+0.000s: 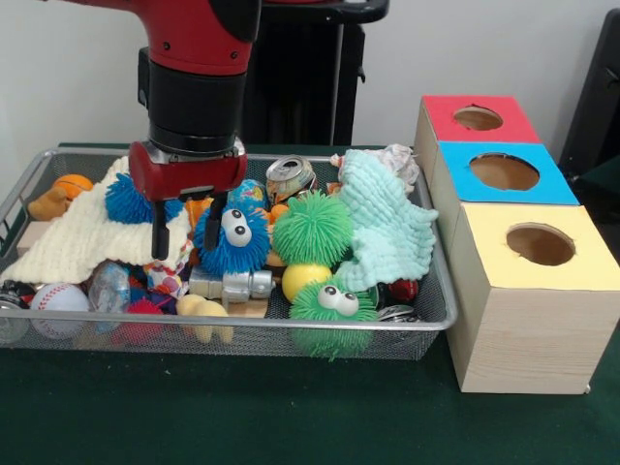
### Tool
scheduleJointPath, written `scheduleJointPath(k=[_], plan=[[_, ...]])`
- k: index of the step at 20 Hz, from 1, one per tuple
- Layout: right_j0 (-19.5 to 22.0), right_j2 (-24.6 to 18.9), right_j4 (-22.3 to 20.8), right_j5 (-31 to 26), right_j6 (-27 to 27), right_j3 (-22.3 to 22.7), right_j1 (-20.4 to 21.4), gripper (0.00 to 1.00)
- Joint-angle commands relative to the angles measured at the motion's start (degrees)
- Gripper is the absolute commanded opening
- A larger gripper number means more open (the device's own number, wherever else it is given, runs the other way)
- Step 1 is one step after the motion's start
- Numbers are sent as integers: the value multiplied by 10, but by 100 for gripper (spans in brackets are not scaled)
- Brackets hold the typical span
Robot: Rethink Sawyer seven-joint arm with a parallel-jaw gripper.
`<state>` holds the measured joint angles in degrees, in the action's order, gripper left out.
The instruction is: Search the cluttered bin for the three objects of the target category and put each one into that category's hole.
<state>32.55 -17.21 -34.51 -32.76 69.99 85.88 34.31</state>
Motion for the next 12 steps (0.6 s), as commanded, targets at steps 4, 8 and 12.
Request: scheduleJointPath(k=[4,8,12], plan=[[7,0,-15,-21,4,-4,-36,100],[15,-4,-23,-8,-5,-9,-47,100],[16,0,-29,13,7,-9,-55,100]])
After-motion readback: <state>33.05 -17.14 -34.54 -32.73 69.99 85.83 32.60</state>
